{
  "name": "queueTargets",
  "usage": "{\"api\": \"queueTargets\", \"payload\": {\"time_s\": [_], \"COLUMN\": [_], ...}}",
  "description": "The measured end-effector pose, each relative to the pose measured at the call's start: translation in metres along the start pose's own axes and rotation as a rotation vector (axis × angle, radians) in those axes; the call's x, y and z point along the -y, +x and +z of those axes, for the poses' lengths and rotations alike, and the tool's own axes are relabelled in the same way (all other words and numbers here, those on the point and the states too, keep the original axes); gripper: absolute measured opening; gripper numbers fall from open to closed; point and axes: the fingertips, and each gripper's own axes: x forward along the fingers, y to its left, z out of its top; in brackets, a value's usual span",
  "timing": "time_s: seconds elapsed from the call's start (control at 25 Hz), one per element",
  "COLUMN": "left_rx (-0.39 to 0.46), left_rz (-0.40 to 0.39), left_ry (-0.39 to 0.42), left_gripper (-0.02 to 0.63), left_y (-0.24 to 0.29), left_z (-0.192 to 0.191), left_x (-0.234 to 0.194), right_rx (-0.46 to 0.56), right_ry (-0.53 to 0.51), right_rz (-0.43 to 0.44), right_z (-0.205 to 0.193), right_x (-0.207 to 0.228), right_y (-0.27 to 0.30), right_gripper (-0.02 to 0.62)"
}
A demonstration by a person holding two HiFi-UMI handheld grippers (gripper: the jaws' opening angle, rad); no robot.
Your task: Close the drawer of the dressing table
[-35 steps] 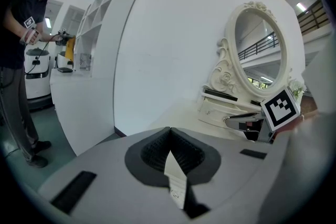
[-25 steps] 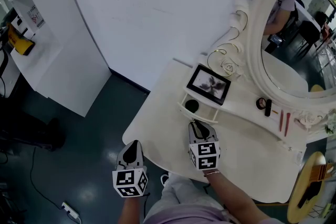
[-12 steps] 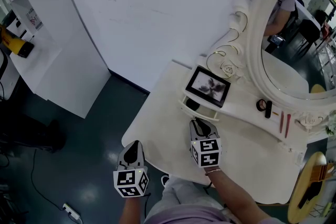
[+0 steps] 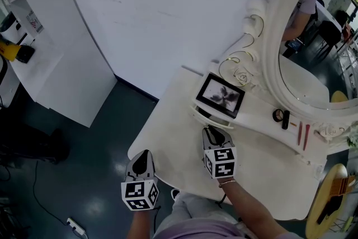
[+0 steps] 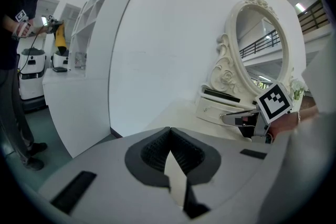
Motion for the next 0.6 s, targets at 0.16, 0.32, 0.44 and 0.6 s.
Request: {"api": "queueTargets", "payload": {"time_s": [0.16, 0.32, 0.44, 0.6], "left_rx": [0.001, -0.001, -0.006, -0.011], "left_rz": [0.001, 0.003, 0.004, 0.007], "left_ry": [-0.001, 0.0, 0.001, 0.003], "left_gripper": [0.002, 0.002, 0.002, 0.002], "left_y": [0.003, 0.005, 0.007, 0.008], "left_z": [0.002, 0.002, 0.001, 0.0], "left_x": [0.002, 0.004, 0.005, 0.006], "right_rx": [0.001, 0.001, 0.004, 0.005], "right_ry": [0.01, 0.017, 0.032, 0.033], "right_rz": [-0.001, -0.007, -0.01, -0.005], "right_z": [0.003, 0.006, 0.007, 0.009], "right_x": [0.005, 0.014, 0.021, 0.023], "right_y": [0.003, 0.006, 0.008, 0.011], "right_gripper": [0.072, 0.074, 0.075, 0.08]}}
